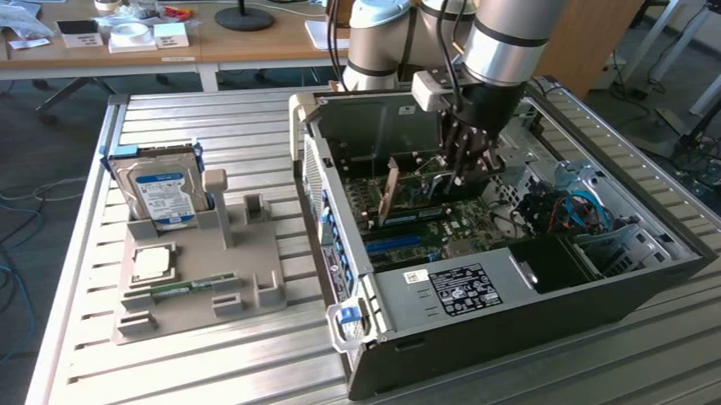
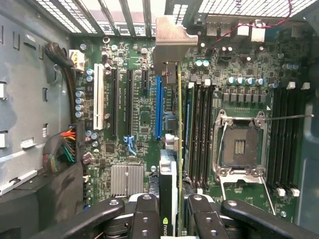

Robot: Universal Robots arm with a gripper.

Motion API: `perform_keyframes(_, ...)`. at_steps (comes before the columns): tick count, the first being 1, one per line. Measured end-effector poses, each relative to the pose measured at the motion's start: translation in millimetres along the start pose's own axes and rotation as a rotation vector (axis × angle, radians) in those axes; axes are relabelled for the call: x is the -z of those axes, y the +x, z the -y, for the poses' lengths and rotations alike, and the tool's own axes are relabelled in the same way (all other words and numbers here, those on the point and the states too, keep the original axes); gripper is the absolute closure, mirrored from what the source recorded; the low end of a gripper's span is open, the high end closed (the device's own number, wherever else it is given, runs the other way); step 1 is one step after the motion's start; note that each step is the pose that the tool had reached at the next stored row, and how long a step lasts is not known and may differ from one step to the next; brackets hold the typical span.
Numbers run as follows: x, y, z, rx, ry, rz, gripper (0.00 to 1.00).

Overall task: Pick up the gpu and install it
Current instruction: 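Insert the gpu into the slot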

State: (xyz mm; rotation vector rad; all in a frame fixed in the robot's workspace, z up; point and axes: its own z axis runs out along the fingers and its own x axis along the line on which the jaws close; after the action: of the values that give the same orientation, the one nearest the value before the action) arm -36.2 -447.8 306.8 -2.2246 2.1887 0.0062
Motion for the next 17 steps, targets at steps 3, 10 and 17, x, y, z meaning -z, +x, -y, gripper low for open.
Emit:
perform_keyframes(3, -4.8, 0.1, -0.9, 0.0, 0.0, 0.0, 0.73)
perform_keyframes(10, -10.0, 0.1, -4.4, 0.0, -0.0001, -0.0003, 0.73)
perform_keyframes(17, -16.0, 0.3, -7.1, 0.0, 0.0, -0.0001, 0.73)
